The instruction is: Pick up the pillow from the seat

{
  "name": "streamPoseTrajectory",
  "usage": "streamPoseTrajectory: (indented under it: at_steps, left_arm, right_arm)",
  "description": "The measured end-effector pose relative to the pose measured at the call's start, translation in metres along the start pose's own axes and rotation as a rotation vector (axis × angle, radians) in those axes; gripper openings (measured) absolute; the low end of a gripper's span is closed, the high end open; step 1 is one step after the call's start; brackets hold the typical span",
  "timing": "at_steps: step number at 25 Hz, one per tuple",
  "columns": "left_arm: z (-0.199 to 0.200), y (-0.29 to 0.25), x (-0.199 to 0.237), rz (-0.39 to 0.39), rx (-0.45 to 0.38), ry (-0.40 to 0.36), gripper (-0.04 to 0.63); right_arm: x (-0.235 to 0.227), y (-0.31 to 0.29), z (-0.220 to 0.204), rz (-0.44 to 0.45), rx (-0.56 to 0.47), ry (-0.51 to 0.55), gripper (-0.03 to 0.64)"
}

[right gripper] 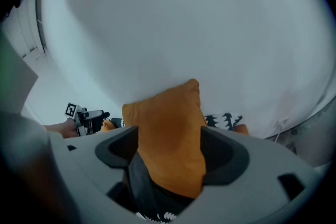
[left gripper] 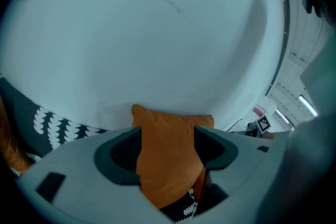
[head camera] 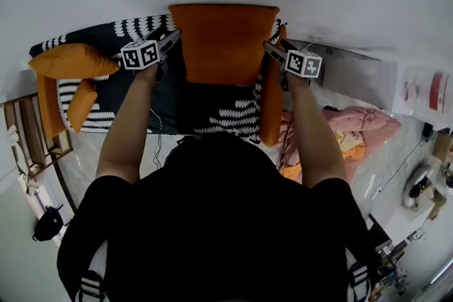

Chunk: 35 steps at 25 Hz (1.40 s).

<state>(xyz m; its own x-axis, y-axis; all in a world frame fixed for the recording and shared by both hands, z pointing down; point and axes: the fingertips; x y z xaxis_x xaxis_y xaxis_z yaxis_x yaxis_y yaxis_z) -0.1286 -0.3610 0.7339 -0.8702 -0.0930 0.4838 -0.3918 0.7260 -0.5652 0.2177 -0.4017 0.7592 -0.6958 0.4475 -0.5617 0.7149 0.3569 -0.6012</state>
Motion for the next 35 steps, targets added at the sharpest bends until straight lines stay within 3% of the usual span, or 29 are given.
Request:
streamPoseTrajectory:
  at_steps: [17, 28, 35]
  left_arm:
    - [-0.009, -0.041, 0.036, 0.005, 0.082, 0.025, 0.330]
    - [-0.012, -0.057, 0.034, -0.004, 0.098, 0.007, 0.341]
    - [-0.012, -0.068, 0.035, -0.006, 0.100, 0.041, 0.355]
  right_arm:
    - [-0.009, -0.031, 0.022, -0.029, -0.019, -0.018, 0.370]
    - [-0.022, -0.042, 0.028, -0.041, -0.054, -0.033, 0.379]
    - [-0.030, -0.051, 0.035, -0.032, -0.063, -0.031, 0.387]
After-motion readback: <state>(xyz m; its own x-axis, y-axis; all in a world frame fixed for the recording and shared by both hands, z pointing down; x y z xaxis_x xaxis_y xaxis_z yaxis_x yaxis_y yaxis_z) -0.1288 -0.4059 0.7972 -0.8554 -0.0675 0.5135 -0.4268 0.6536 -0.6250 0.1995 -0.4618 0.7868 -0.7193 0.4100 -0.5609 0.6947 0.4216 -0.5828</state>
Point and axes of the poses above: the fingertips, and each gripper's own axes: y backward along the fingers, x to its left, z out of its top, and after that the axes turned 5 degrees about z, right-handed
